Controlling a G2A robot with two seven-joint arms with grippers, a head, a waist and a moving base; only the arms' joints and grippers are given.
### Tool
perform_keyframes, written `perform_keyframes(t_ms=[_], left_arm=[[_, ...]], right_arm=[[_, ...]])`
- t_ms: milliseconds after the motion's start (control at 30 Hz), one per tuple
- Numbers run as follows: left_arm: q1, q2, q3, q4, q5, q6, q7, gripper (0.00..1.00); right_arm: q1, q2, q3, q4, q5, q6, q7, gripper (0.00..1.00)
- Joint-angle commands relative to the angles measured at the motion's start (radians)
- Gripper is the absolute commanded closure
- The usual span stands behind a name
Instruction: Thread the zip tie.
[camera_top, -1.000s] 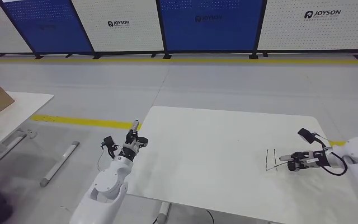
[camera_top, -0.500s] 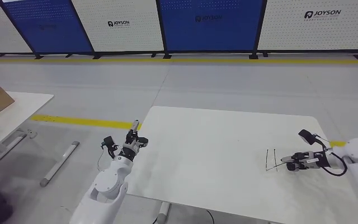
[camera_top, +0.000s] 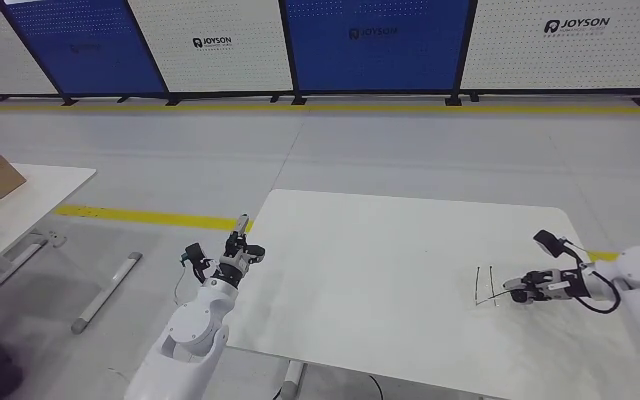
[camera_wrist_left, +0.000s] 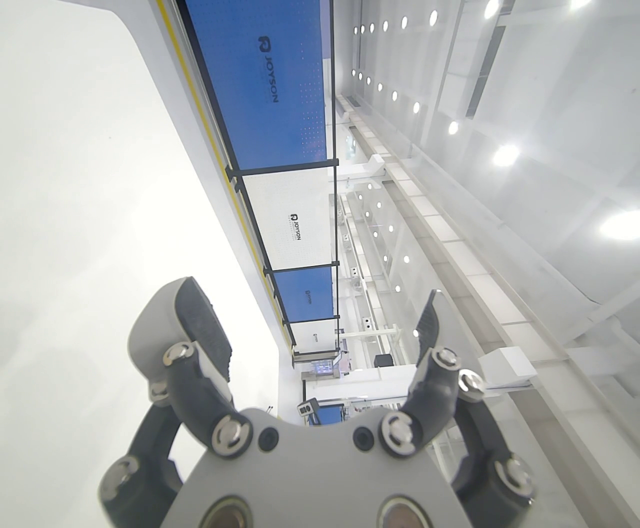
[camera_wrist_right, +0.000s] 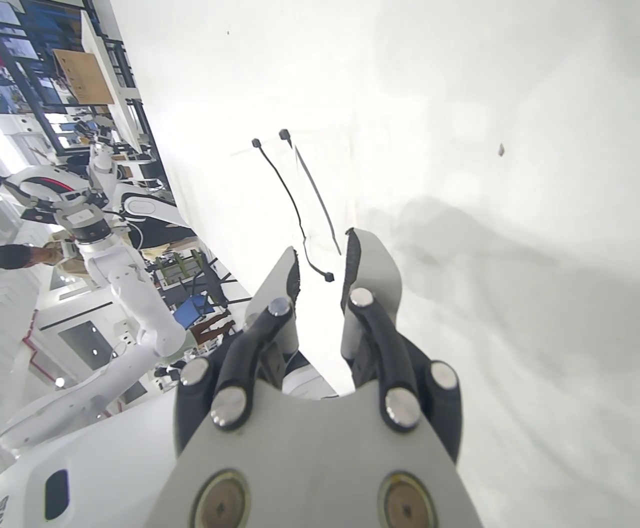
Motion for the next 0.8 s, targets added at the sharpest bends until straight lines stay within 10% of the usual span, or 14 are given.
perform_keyframes(t_ms=[0, 500, 767], left_arm=[[0.0, 0.0, 0.0, 0.0, 0.0, 0.0, 0.0, 0.0], [0.0, 0.0, 0.0, 0.0, 0.0, 0.0, 0.0, 0.0], [0.0, 0.0, 0.0, 0.0, 0.0, 0.0, 0.0, 0.0]], right_arm=[[0.002, -0.001, -0.005, 0.003, 0.005, -0.002, 0.0, 0.83], [0.02, -0.001, -0.04, 0.022, 0.035, -0.032, 0.0, 1.0], [-0.008, 0.06, 0.022, -0.07, 0.137, -0.032, 0.0, 1.0]])
